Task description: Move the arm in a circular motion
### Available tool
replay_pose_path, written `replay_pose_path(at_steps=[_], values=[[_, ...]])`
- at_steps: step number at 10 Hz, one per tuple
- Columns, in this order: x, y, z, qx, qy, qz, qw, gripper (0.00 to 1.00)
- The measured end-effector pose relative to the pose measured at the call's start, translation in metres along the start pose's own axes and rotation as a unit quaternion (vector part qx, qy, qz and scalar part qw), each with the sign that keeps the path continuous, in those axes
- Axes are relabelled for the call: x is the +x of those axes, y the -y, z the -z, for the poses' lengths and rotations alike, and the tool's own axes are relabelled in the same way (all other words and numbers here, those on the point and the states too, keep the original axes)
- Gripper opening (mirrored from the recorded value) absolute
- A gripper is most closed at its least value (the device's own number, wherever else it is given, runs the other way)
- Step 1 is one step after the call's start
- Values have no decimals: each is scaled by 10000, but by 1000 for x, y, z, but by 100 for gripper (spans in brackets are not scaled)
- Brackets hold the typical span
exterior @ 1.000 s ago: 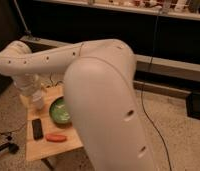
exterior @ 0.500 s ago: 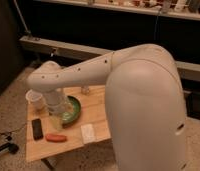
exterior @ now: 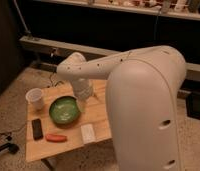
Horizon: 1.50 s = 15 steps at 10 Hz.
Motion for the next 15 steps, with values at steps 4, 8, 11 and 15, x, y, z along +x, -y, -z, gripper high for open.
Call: replay_pose_path(at_steps=[4,8,11,15], values=[[-128,26,58,352,794,-1132,9898,65],[-224,-103,111,559,1259,-83,9904,65],[-218,-208,123,399,1325,1280,9821,65],[-101,-217,81,97,531,2606,9639,65]])
